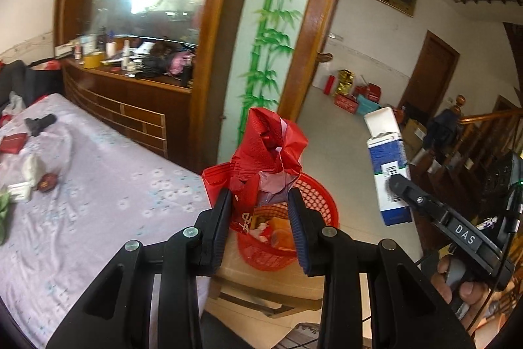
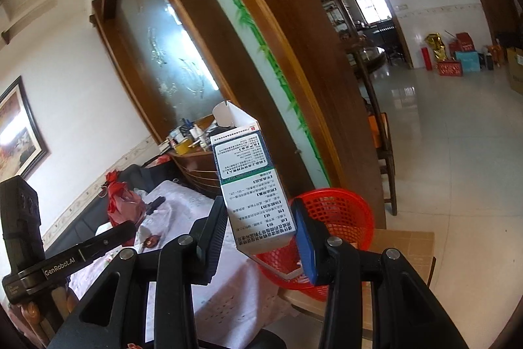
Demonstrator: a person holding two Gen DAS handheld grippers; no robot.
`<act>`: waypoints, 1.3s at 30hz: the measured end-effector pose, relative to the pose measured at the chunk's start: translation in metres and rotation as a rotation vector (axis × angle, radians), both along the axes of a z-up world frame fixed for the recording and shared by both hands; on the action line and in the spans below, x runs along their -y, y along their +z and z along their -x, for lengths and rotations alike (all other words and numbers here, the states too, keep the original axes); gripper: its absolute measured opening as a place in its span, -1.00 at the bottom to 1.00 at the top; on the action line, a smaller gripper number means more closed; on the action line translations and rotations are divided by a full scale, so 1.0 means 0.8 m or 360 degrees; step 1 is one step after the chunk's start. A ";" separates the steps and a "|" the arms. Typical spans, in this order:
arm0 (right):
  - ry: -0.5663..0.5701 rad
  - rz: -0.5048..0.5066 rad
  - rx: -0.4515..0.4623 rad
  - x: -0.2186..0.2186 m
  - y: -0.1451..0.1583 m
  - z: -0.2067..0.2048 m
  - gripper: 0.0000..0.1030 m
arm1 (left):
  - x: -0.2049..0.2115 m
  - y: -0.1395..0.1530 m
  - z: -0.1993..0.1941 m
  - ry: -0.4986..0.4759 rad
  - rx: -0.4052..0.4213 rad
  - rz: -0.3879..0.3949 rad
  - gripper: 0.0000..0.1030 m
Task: Collect trash
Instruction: 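Carry the red wrapper and medicine box over the red wastebasket with both tools, then open both tools to drop the items into the basket, return to table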
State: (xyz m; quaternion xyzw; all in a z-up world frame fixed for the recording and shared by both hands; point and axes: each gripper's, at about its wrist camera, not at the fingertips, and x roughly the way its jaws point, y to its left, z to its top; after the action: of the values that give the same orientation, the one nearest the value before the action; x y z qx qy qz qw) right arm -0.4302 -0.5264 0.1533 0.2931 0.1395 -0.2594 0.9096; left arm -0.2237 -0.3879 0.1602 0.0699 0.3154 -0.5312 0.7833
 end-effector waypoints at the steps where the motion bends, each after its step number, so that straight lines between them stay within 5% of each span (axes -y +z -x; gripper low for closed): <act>1: -0.0005 -0.0012 -0.0003 0.005 -0.001 0.000 -0.17 | 0.006 -0.004 -0.001 -0.0019 -0.0011 0.0004 -0.35; 16: -0.0043 -0.0217 -0.0074 0.063 -0.048 -0.023 -0.17 | 0.125 -0.092 -0.025 -0.0182 -0.0234 -0.0193 -0.35; 32: -0.0078 -0.0396 -0.0095 0.118 -0.099 -0.051 -0.17 | 0.170 -0.148 -0.030 -0.0218 -0.0286 -0.0303 -0.33; 37: -0.0061 -0.0431 -0.0087 0.127 -0.108 -0.054 -0.09 | 0.170 -0.154 -0.032 -0.0201 -0.0283 -0.0309 0.13; 39: -0.0072 -0.0454 -0.0073 0.128 -0.105 -0.050 0.15 | 0.163 -0.150 -0.031 -0.0188 -0.0230 -0.0301 0.17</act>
State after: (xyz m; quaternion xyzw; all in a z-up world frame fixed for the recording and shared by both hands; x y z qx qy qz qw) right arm -0.3905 -0.6288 0.0690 0.4166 0.1890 -0.2640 0.8492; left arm -0.1991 -0.5182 0.0401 0.1234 0.4151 -0.5479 0.7157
